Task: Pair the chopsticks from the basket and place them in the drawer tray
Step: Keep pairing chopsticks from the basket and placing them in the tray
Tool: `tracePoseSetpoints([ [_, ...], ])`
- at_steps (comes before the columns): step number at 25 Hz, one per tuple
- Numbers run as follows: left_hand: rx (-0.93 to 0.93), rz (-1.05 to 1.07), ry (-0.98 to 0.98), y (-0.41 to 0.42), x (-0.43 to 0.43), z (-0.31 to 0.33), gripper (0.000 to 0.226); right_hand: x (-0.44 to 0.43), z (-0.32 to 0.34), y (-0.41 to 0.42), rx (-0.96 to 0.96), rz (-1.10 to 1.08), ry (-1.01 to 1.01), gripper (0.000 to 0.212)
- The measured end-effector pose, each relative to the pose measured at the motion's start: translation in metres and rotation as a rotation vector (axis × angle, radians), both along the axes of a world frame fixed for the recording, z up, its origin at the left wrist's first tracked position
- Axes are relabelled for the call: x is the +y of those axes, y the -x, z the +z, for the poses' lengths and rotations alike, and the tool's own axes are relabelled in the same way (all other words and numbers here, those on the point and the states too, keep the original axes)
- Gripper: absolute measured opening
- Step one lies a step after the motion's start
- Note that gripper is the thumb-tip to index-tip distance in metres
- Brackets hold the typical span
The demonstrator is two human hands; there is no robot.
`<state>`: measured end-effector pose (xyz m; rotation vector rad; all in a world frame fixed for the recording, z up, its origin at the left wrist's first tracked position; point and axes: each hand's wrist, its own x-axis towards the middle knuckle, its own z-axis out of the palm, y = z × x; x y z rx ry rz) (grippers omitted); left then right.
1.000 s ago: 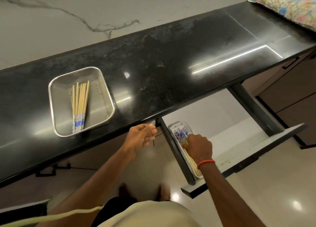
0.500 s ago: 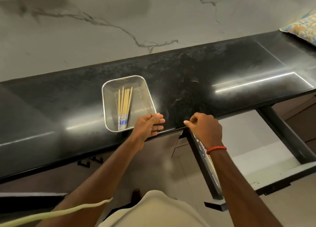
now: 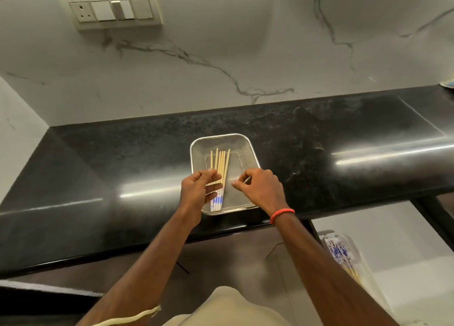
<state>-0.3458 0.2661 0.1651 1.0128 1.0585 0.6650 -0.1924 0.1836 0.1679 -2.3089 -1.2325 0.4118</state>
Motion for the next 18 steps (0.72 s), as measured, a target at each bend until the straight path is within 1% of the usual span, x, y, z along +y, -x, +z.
tracePoseSetpoints([
  [3, -0.018, 0.054, 0.013, 0.019, 0.023, -0.001, 0.019, 0.031, -0.022, 0.019, 0.047, 0.049, 0.105, 0.03],
  [5, -0.026, 0.057, 0.024, 0.028, 0.034, -0.004, 0.017, 0.044, -0.038, 0.032, 0.057, 0.064, 0.186, 0.04],
  [7, -0.027, 0.042, 0.034, 0.034, 0.041, -0.007, 0.017, 0.053, -0.051, 0.043, 0.066, 0.021, 0.203, 0.049],
  [9, -0.025, 0.034, 0.045, 0.038, 0.045, -0.012, 0.018, 0.061, -0.058, 0.049, 0.065, -0.04, 0.201, 0.052],
  [12, -0.029, 0.016, 0.064, 0.042, 0.051, -0.017, 0.019, 0.07, -0.058, 0.051, 0.096, -0.053, 0.217, 0.046],
  [15, -0.026, -0.017, 0.072, 0.043, 0.053, -0.02, 0.019, 0.068, -0.056, 0.043, 0.202, -0.081, 0.192, 0.033],
  [18, -0.034, -0.048, 0.075, 0.04, 0.053, -0.02, 0.019, 0.063, -0.055, 0.033, 0.173, -0.118, 0.189, 0.017],
])
